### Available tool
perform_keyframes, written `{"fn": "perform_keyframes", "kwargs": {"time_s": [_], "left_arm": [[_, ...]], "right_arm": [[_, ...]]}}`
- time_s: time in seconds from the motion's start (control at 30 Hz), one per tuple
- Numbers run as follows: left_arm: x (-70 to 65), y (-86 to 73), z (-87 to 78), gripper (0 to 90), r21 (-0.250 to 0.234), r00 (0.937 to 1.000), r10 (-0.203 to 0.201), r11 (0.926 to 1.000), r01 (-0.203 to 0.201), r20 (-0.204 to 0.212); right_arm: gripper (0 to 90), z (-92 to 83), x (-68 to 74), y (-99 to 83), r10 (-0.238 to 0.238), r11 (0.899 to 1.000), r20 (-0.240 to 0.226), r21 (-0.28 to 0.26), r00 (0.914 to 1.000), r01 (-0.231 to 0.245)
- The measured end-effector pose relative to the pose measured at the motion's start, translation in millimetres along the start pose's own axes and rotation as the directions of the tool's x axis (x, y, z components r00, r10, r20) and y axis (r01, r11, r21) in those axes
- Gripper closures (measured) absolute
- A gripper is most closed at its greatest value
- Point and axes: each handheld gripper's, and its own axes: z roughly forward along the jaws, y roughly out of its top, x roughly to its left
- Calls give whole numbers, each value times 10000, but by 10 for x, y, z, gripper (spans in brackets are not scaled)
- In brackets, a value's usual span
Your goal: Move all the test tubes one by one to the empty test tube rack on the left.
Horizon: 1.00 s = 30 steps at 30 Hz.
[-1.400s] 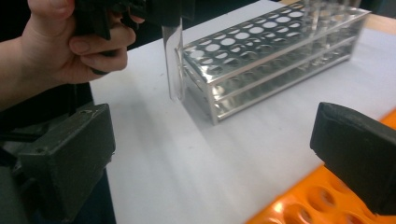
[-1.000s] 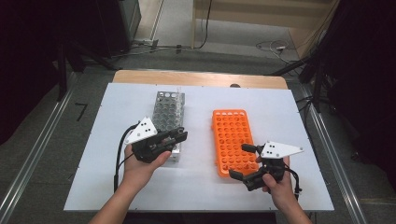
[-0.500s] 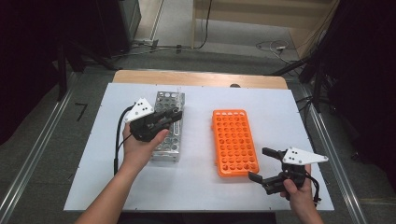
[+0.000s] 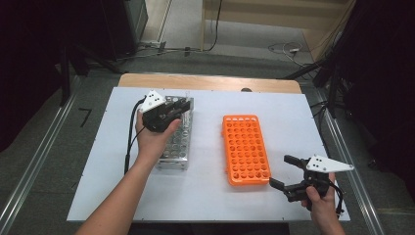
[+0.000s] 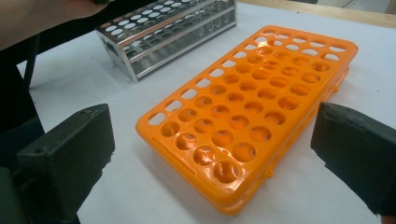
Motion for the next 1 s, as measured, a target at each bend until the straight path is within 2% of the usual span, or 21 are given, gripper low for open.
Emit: {"fn": "perform_keyframes", "kwargs": {"time_s": [0.2, 0.4, 0.6, 0.83, 1.0], "left_arm": [[95, -62, 103, 753, 141, 9989, -172, 9997, 178, -433], [129, -83, 173, 753, 135, 9980, -302, 9994, 309, -551], [118, -108, 220, 752, 516, 9980, -284, 9982, 313, -568], [45, -123, 200, 752, 1203, 9970, 263, 9926, -175, -721], [6, -149, 202, 751, 1884, 9938, 656, 9809, -478, -895]], "right_arm": [[0, 0, -8, -6, -8, 10000, -46, -2, 10000, 8], [0, 3, -20, -11, 59, 10000, -65, -16, 10000, -59], [0, 2, -25, -15, 85, 10000, -56, -8, 9999, -85], [0, 12, -25, -19, 75, 10000, -80, 18, 9999, -74], [0, 17, -22, -18, 74, 10000, -68, 52, 9999, -73]]}}
